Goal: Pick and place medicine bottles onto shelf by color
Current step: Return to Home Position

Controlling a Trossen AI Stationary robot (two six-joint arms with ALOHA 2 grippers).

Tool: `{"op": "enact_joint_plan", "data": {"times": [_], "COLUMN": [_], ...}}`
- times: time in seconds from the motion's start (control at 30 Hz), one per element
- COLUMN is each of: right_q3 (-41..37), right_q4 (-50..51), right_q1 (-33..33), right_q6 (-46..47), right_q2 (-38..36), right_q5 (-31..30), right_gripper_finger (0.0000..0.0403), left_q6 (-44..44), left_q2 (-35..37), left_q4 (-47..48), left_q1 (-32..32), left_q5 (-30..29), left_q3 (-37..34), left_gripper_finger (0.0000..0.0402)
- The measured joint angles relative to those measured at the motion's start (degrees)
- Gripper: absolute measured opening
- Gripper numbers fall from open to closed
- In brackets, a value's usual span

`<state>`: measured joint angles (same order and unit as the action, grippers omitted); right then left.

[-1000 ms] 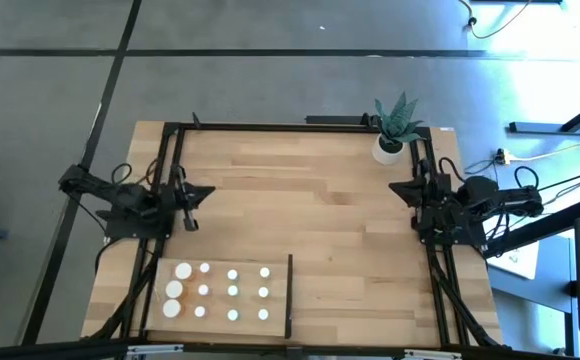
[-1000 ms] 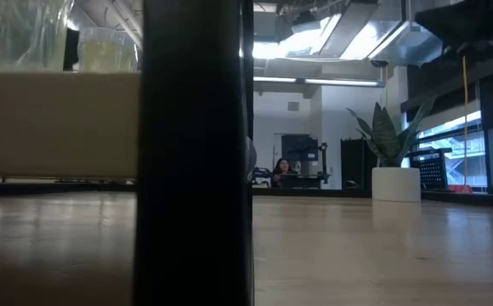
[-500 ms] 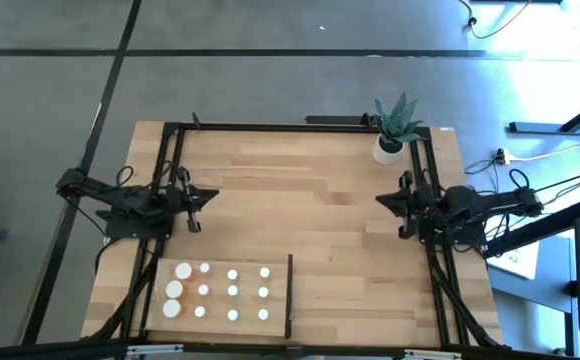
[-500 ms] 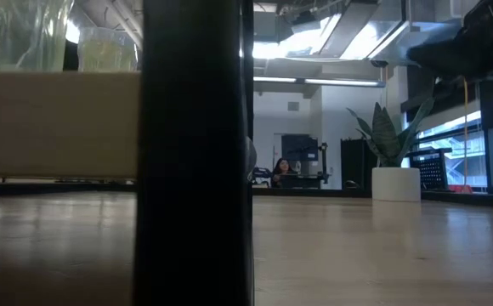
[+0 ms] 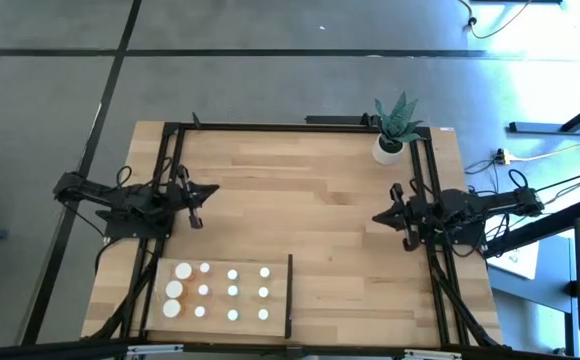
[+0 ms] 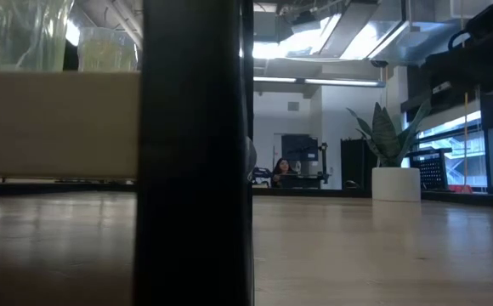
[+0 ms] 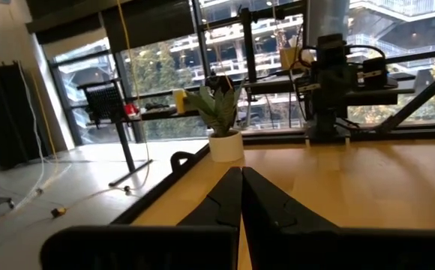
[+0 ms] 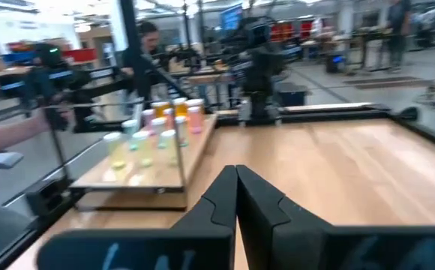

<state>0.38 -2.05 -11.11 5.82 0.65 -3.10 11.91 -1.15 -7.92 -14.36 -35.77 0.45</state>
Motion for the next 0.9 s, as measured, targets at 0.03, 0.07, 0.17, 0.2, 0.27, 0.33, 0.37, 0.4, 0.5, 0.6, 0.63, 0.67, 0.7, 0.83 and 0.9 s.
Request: {"op": "enact_joint_plan", "data": {"times": [0.03,0.07,0.17,0.2,0.27,0.33,0.37,0.4,0.5,0.6,0.63,0.67,0.7,0.83,0.9], "right_q3": [0.0,0.0,0.0,0.0,0.0,0.0,0.0,0.0,0.0,0.0,0.0,0.0,0.0,0.0,0.0], "right_q4": [0.14,0.25,0.74,0.8,0.77,0.76,0.75,0.77,0.76,0.77,0.75,0.77,0.76,0.76,0.74], "right_q1": [0.0,0.0,0.0,0.0,0.0,0.0,0.0,0.02,-0.02,-0.02,-0.02,-0.02,-0.02,0.0,0.0], "right_q6": [-0.05,-0.24,-0.26,-0.39,-0.54,-0.4,-0.09,-0.07,1.81,3.19,3.22,3.28,3.5,8.34,12.01], "right_q2": [0.16,0.54,1.89,2.43,3.71,5.14,5.9,6.76,9.7,12.78,13.69,14.59,15.41,17.87,18.57], "right_q5": [1.07,2.05,3.56,3.64,3.67,3.67,3.7,3.83,4.47,4.4,4.37,4.37,4.36,4.31,4.3], "right_gripper_finger": [0.0009,0.0009,0.0009,0.0009,0.0009,0.0009,0.0009,0.0009,0.0009,0.001,0.001,0.001,0.001,0.001,0.001], "left_q6": [-0.97,-2.05,-2.69,-2.7,-2.55,-2.47,-2.44,-2.42,-2.39,-2.37,-2.37,-2.37,-2.37,-2.37,-2.36], "left_q2": [-0.02,-0.02,-0.02,-0.02,0.0,-0.02,-0.01,0.0,-0.02,-0.02,-0.01,-0.01,-0.02,-0.02,0.0], "left_q4": [0.38,0.82,1.05,1.05,1.05,1.05,1.04,1.03,1.02,1.02,1.02,1.02,1.02,1.01,1.0], "left_q1": [0.12,0.12,0.12,0.12,0.12,0.12,0.11,0.1,0.1,0.1,0.1,0.1,0.1,0.1,0.1], "left_q5": [0.02,0.0,0.0,0.0,0.0,0.0,0.0,0.0,0.0,0.0,0.0,0.0,0.0,0.0,0.0], "left_q3": [0.0,0.02,0.02,0.02,0.02,0.02,0.02,0.02,0.02,0.02,0.02,0.02,0.02,0.02,0.02], "left_gripper_finger": [0.0003,0.0004,0.0004,0.0004,0.0004,0.0004,0.0004,0.0004,0.0004,0.0004,0.0004,0.0004,0.0004,0.0004,0.0004]}}
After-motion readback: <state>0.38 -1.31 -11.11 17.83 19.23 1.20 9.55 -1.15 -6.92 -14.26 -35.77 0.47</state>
